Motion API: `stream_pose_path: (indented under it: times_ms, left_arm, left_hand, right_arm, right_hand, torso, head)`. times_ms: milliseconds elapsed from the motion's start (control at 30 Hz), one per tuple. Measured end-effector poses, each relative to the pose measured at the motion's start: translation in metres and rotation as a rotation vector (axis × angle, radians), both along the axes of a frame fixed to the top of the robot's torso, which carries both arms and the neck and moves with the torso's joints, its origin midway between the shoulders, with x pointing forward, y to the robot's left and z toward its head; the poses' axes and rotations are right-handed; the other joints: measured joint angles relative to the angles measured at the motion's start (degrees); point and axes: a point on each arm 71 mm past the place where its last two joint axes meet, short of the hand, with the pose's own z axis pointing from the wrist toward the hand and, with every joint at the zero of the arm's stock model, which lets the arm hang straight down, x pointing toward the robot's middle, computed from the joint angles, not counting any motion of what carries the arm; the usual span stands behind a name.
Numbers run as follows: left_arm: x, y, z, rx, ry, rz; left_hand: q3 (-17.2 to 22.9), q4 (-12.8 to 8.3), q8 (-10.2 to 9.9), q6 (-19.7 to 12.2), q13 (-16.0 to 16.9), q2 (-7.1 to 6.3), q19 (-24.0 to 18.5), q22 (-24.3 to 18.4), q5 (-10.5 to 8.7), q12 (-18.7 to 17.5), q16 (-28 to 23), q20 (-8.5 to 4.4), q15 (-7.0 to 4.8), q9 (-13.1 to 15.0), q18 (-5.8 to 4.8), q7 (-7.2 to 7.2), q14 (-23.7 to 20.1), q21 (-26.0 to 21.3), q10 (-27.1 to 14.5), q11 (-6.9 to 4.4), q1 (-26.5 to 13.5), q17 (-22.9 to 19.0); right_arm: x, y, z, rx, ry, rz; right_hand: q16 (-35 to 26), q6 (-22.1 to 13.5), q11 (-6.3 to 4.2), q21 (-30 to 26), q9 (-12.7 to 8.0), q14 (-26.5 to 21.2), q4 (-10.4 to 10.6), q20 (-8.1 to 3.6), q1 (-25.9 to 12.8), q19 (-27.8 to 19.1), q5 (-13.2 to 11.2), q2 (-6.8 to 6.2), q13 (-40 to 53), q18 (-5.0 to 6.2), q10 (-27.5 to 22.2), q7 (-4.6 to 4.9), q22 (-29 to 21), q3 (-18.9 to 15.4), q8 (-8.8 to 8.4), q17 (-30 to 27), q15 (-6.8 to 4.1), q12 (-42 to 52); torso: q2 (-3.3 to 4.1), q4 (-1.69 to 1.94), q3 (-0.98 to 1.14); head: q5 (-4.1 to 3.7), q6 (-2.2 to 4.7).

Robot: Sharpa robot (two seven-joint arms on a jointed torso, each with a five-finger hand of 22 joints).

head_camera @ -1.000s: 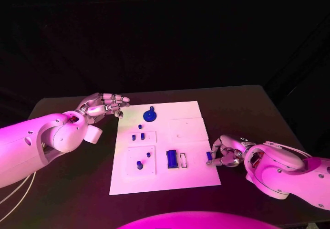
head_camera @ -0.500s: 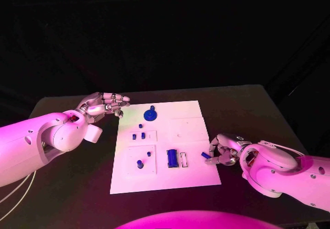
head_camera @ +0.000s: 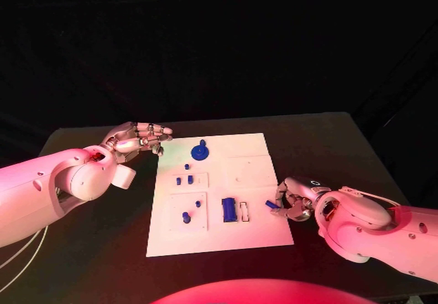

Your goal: Assemble the parts on the task board

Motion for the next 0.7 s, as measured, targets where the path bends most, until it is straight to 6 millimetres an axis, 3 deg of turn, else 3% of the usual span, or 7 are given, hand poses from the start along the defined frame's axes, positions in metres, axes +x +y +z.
stream_pose_path:
  times_ms: [67, 100, 133, 200, 233, 700]
  left_arm:
    - [0.0, 0.0, 0.0, 0.0, 0.0, 0.0]
    - [0.0, 0.0, 0.0, 0.0, 0.0, 0.0]
    - [0.0, 0.0, 0.0, 0.0, 0.001, 0.0]
    - [0.0, 0.0, 0.0, 0.0, 0.001, 0.0]
    - [0.0, 0.0, 0.0, 0.001, 0.001, 0.0]
    - [0.0, 0.0, 0.0, 0.001, 0.001, -0.001]
  left_hand:
    - [0.0, 0.0, 0.0, 0.0, 0.0, 0.0, 0.0, 0.0, 0.0, 0.0, 0.0, 0.0, 0.0, 0.0, 0.0, 0.0, 0.0, 0.0, 0.0, 0.0, 0.0, 0.0]
    - [0.0, 0.0, 0.0, 0.0, 0.0, 0.0, 0.0, 0.0, 0.0, 0.0, 0.0, 0.0, 0.0, 0.0, 0.0, 0.0, 0.0, 0.0, 0.0, 0.0, 0.0, 0.0]
    - [0.0, 0.0, 0.0, 0.0, 0.0, 0.0, 0.0, 0.0, 0.0, 0.0, 0.0, 0.0, 0.0, 0.0, 0.0, 0.0, 0.0, 0.0, 0.0, 0.0, 0.0, 0.0]
    - [0.0, 0.0, 0.0, 0.0, 0.0, 0.0, 0.0, 0.0, 0.0, 0.0, 0.0, 0.0, 0.0, 0.0, 0.0, 0.0, 0.0, 0.0, 0.0, 0.0, 0.0, 0.0]
    - [0.0, 0.0, 0.0, 0.0, 0.0, 0.0, 0.0, 0.0, 0.0, 0.0, 0.0, 0.0, 0.0, 0.0, 0.0, 0.0, 0.0, 0.0, 0.0, 0.0, 0.0, 0.0]
    - [0.0, 0.0, 0.0, 0.0, 0.0, 0.0, 0.0, 0.01, 0.0, 0.0, 0.0, 0.0, 0.0, 0.0, 0.0, 0.0, 0.0, 0.0, -0.21, -0.21, 0.0, 0.0]
  right_arm:
    - [-0.001, 0.0, 0.0, 0.004, -0.002, -0.006]
    - [-0.002, 0.0, 0.001, 0.009, -0.003, -0.01]
    - [-0.002, 0.001, 0.002, 0.015, -0.004, -0.014]
    - [-0.003, 0.002, 0.003, 0.029, -0.008, -0.023]
    - [-0.003, 0.003, 0.004, 0.038, -0.007, -0.028]
    - [-0.005, 0.027, 0.017, 0.204, 0.042, -0.082]
  right_hand:
    - [0.13, -0.15, 0.0, 0.0, -2.33, 0.0, -1.99, 0.0, -1.85, 0.0, -0.1, -0.3, 0.0, 0.0, 0.0, -0.02, 0.0, 2.05, 0.27, 0.0, 0.0, 0.0]
    - [0.26, -0.15, 0.0, 0.0, -4.71, 0.0, -4.59, 0.0, -3.92, 0.0, -0.11, -0.5, 0.0, 0.0, 0.0, -0.01, 0.0, 5.22, 0.46, 0.0, 0.0, 0.0]
    - [0.26, -0.16, 0.0, 0.0, -8.44, 0.0, -6.16, 0.0, -5.0, 0.0, -0.12, -0.6, 0.0, 0.0, 0.0, 0.0, 0.0, 7.07, 0.57, 0.0, 0.0, 0.0]
    - [0.26, -0.15, 0.01, 0.39, -11.07, 0.0, -8.36, 0.0, -5.51, 0.0, -0.21, -0.78, 0.0, 0.0, 0.0, -0.02, 0.0, 9.47, 0.34, -0.01, 0.0, 0.0]
    - [0.25, -0.15, 0.01, 0.4, -11.18, 0.0, -9.05, 0.0, -5.75, 0.0, -0.22, -0.69, 0.0, 0.0, 0.0, -0.03, -0.01, 10.17, 0.33, -0.01, 0.0, 0.0]
    - [0.24, -0.12, 0.02, 0.67, -10.54, 0.0, -9.0, -0.2, -6.57, 0.21, -0.55, -0.49, -0.02, 0.0, -0.01, -0.06, -0.01, 10.57, 0.68, -0.02, 0.01, 0.0]
  torso:
    - [-0.01, -0.01, -0.02]
    - [-0.01, -0.01, -0.04]
    - [-0.01, -0.01, -0.04]
    - [-0.02, -0.01, -0.05]
    - [-0.02, -0.01, -0.06]
    - [0.01, 0.03, -0.09]
  head:
    - [0.09, 0.0]
    - [0.13, 0.0]
    - [0.15, 0.0]
    - [0.18, -0.03]
    - [0.18, -0.06]
    - [0.16, -0.44]
